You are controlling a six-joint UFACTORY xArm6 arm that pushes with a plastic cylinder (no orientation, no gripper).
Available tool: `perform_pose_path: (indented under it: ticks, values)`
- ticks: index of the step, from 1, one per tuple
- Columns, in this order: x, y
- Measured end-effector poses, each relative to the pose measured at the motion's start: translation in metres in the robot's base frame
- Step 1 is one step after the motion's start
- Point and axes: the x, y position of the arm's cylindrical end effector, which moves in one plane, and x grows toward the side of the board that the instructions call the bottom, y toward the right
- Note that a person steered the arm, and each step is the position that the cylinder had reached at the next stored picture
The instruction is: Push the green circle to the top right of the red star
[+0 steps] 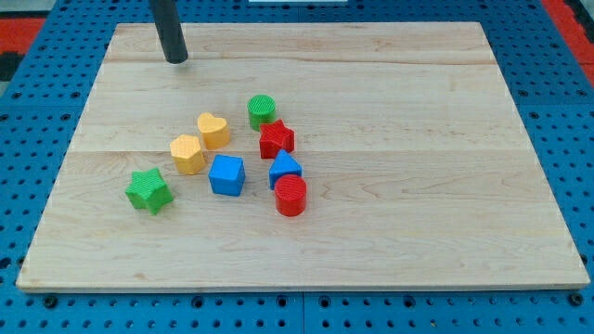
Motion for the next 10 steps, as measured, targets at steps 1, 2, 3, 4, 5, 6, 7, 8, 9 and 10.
perform_pose_path:
  ticks: [1, 2, 3, 4, 5, 6, 7, 8, 9, 10]
  values:
    - [0.0, 0.005]
    - [0.0, 0.005]
    - [-0.001, 0.004]
    - [0.018, 0.045]
    - [0.055, 0.105]
    - [0.128, 0.14]
    - [0.202, 0.18]
    - [0.215, 0.199]
    - [0.22, 0.285]
    - [0.239, 0.344]
